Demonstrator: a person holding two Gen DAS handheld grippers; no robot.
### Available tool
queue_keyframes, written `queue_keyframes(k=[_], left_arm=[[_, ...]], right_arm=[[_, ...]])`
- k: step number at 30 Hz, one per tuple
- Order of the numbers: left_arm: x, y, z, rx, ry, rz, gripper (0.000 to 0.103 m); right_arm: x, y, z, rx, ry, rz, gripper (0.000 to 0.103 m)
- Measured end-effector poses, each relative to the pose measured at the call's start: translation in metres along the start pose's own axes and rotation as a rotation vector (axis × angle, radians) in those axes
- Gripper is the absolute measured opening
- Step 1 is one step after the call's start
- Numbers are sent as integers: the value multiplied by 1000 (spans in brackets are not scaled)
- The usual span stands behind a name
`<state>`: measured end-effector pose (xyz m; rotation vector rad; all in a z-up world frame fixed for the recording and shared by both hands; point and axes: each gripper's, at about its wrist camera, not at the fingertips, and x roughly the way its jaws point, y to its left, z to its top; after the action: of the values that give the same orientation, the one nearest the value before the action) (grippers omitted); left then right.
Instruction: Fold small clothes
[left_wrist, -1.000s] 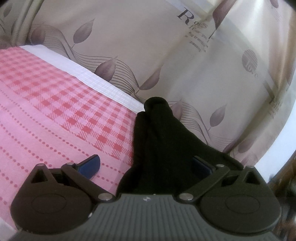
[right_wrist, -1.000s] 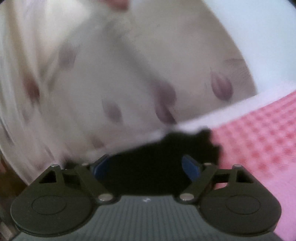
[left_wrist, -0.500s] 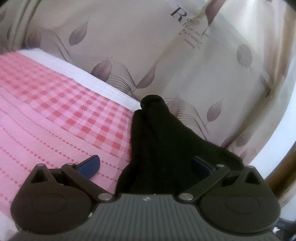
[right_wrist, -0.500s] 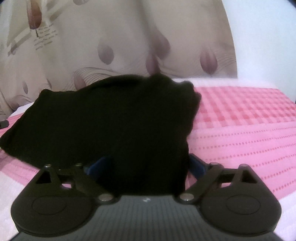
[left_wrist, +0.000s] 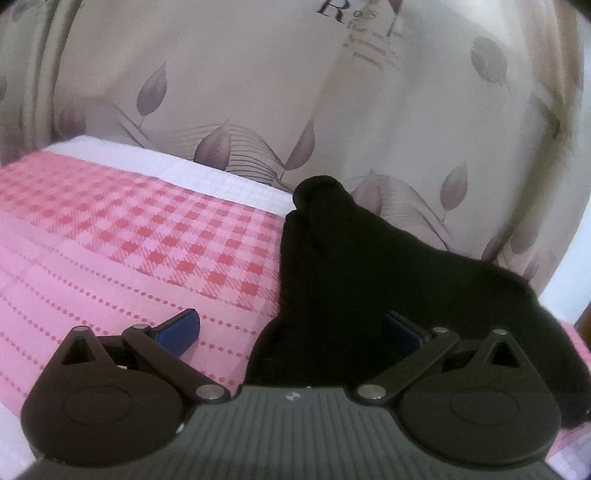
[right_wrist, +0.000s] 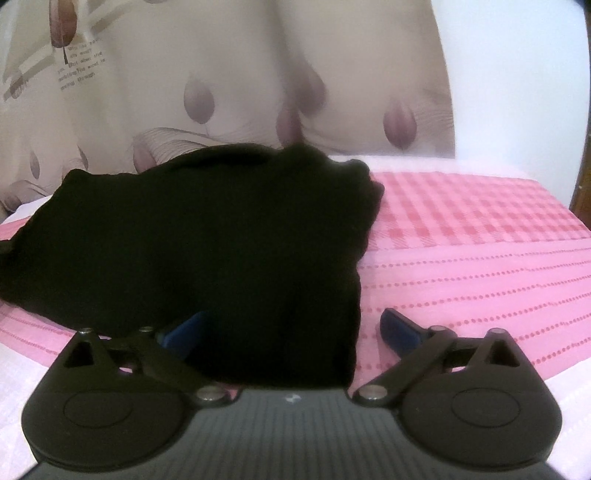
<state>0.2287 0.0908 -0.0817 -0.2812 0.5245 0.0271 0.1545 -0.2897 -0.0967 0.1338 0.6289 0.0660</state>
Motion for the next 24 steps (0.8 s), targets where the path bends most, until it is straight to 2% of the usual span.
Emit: queue_keyframes(k=[12,15,24], left_arm=[[1,-10,-1,60,6,37,103],[2,-11,-1,72,9,41,103],[3,-12,-2,85,11,44,103]], right_arm=[[-1,3,-1,-8,-2,-45,103],[-4,3,-2,-20,-17,-31,103],[-26,5,-5,-35,-149,37,103]])
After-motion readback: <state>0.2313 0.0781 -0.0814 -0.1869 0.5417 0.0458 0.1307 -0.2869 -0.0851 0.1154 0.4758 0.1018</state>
